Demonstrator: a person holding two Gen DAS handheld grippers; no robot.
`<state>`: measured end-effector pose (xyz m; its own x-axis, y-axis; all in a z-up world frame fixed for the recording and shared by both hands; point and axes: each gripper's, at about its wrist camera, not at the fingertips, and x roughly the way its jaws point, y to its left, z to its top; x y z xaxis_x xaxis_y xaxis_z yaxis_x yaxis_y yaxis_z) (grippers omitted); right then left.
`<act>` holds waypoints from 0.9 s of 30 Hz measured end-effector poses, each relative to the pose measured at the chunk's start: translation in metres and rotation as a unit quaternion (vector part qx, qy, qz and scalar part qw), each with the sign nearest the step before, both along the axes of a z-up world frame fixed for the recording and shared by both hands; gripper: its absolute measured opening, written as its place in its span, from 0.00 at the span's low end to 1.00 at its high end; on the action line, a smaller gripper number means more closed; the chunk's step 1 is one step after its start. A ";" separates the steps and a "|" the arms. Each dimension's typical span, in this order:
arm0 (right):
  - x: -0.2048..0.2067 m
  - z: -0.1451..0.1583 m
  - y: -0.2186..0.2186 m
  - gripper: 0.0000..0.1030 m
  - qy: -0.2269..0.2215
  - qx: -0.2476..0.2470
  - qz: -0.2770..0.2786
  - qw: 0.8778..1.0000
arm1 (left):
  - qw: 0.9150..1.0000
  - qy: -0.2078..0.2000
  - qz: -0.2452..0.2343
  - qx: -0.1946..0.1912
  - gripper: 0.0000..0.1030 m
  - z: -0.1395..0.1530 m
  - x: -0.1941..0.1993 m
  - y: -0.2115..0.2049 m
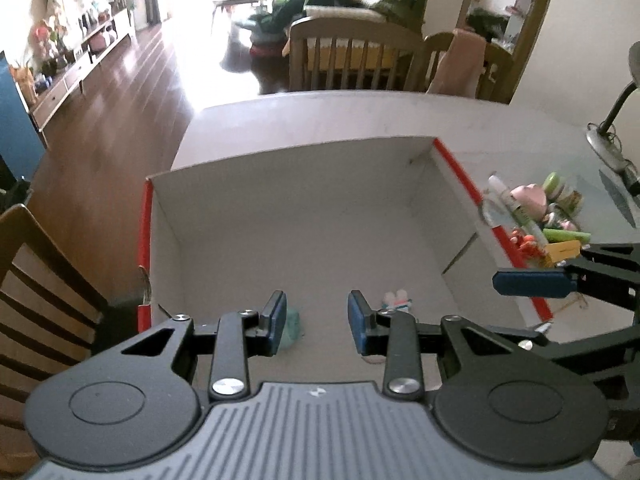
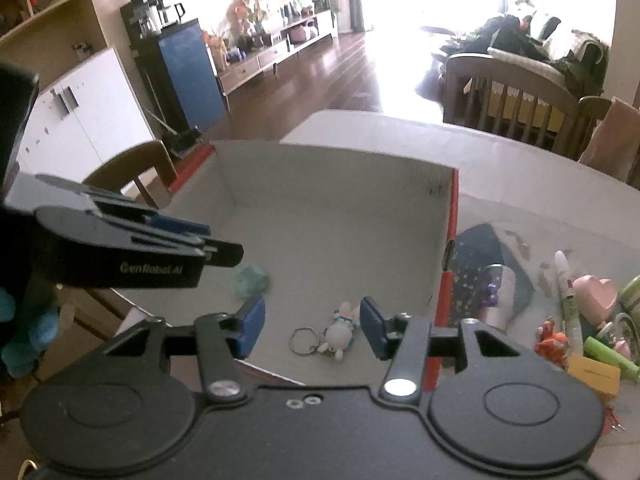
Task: Organize rigid objects
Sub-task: 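Open both tools to drop the egg and keychain into the box, then withdraw both tools from the box back toward the items on the table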
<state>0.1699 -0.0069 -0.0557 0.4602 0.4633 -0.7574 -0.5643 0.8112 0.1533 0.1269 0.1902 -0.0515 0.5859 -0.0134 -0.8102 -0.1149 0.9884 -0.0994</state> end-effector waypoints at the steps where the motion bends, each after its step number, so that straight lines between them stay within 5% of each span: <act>1: -0.002 0.003 -0.002 0.52 -0.004 0.003 0.000 1.000 | 1.000 -0.005 0.000 0.001 0.32 0.001 0.001 -0.001; 11: -0.022 0.022 -0.025 0.63 -0.028 0.029 -0.006 0.999 | 0.999 -0.050 -0.005 0.001 0.32 0.024 -0.022 -0.022; 15: -0.030 0.029 -0.037 0.67 -0.041 0.036 -0.006 0.999 | 0.997 -0.073 -0.005 0.008 0.52 0.031 -0.028 -0.037; 22: -0.047 0.038 -0.073 0.75 -0.066 0.051 -0.016 0.996 | 0.995 -0.101 -0.006 0.015 0.54 0.042 -0.035 -0.065; 27: -0.057 0.038 -0.104 0.91 -0.087 0.062 -0.023 0.994 | 0.993 -0.115 -0.008 0.019 0.63 0.046 -0.036 -0.089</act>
